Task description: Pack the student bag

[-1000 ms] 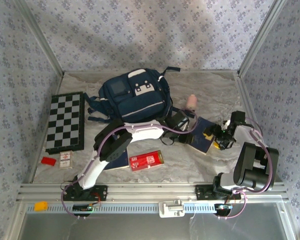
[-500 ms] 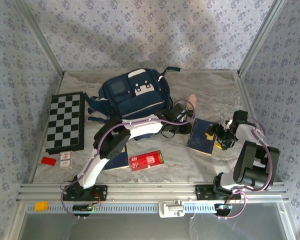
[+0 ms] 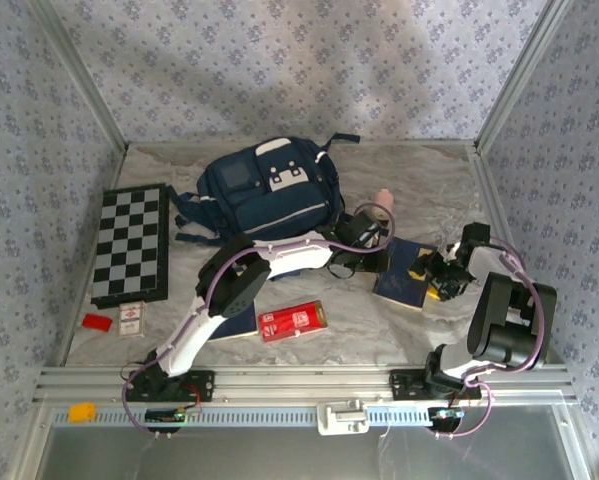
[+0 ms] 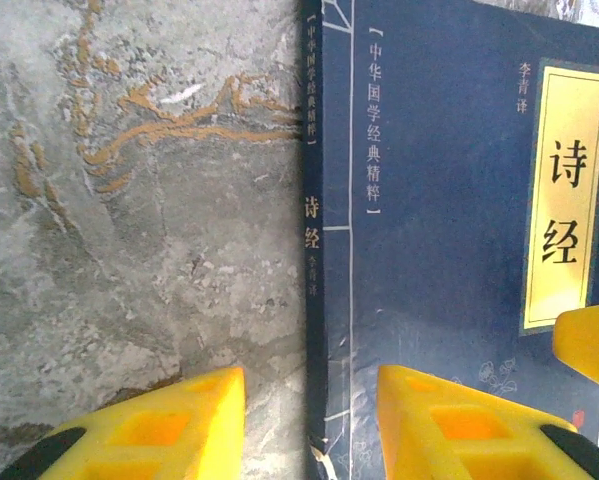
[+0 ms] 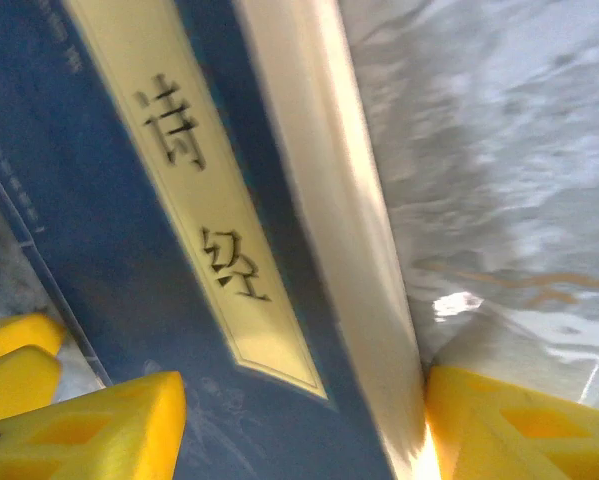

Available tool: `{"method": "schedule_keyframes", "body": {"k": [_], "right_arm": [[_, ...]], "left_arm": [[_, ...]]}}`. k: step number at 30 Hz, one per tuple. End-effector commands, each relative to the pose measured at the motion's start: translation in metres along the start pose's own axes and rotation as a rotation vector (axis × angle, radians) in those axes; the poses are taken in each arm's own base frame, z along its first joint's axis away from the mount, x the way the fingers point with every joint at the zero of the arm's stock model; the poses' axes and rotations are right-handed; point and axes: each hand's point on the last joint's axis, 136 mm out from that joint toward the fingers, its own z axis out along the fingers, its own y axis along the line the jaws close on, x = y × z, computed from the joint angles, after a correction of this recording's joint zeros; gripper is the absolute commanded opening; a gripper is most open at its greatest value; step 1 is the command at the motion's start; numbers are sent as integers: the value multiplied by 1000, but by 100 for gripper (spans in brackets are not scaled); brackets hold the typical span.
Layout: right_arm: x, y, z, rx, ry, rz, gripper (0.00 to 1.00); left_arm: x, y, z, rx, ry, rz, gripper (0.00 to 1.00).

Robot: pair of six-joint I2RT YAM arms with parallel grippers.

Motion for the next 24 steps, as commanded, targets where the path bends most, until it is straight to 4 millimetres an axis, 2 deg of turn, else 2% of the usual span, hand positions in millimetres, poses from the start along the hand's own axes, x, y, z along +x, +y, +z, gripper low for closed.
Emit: {"method": "schedule_keyframes", "body": {"k": [1, 9, 15, 24], "right_arm": [[8, 24, -3, -97, 30, -54, 63], [10, 40, -14, -179, 33, -71, 57], [11, 38, -26, -153, 3, -83, 50], [15, 34, -27, -154, 18, -74, 38]], "left_arm": [[6, 1, 5, -6, 27, -8, 38], [8, 4, 5, -11, 28, -11, 37], [7, 6, 5, -19, 26, -7, 37], [9, 8, 7, -23, 33, -8, 37]]}}
